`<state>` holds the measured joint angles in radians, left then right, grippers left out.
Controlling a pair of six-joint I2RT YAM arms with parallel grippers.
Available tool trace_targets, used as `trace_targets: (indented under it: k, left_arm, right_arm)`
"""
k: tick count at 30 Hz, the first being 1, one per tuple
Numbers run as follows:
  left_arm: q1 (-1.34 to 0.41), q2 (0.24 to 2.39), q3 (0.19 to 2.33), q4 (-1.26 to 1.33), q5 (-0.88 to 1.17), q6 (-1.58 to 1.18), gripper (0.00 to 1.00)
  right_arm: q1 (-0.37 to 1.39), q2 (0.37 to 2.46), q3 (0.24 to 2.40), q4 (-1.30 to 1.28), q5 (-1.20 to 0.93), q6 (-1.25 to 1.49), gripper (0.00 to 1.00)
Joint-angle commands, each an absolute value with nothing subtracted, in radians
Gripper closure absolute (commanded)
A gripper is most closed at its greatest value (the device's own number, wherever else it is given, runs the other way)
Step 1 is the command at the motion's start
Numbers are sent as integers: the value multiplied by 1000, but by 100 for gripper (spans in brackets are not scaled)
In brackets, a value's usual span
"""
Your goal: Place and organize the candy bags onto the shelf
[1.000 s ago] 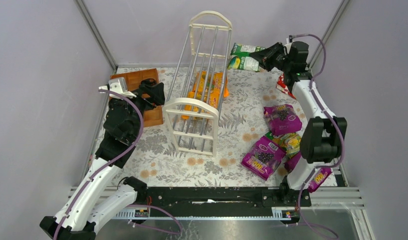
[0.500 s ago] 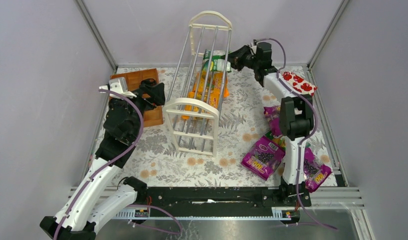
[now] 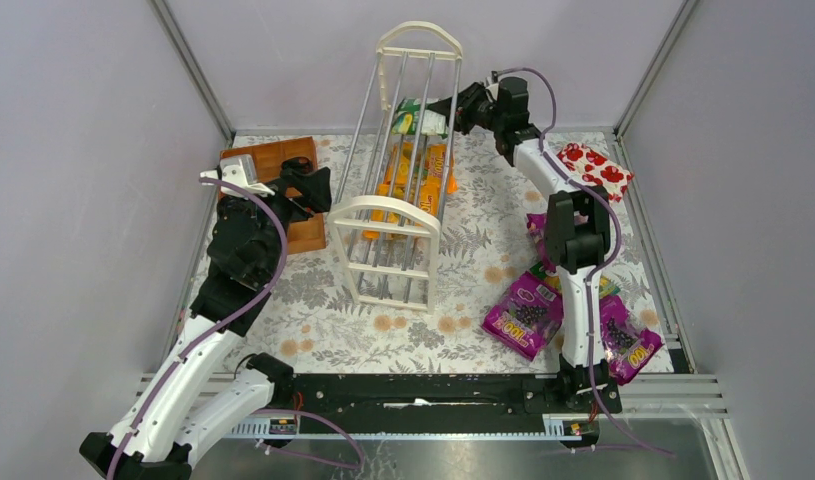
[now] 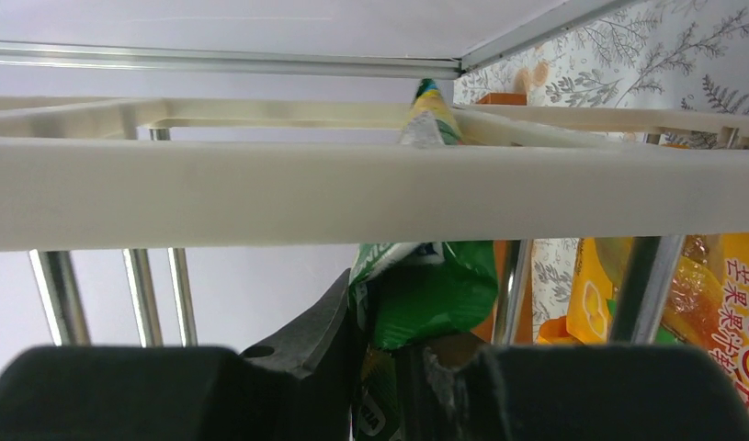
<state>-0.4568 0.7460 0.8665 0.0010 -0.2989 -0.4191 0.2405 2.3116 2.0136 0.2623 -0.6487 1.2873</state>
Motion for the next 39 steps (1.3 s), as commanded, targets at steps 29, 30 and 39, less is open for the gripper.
trace_targets:
  k: [29, 30, 39]
  left_arm:
    - [-460, 741, 879, 5, -265, -414, 1]
    - [-460, 741, 879, 5, -265, -414, 1]
    - [-459, 728, 882, 3, -261, -416, 1]
  right_arm:
    - [178, 2230, 2275, -375, -476, 742, 38]
    - [171, 2215, 2279, -409, -455, 701, 37]
    - [159, 1725, 1720, -523, -214, 386, 17]
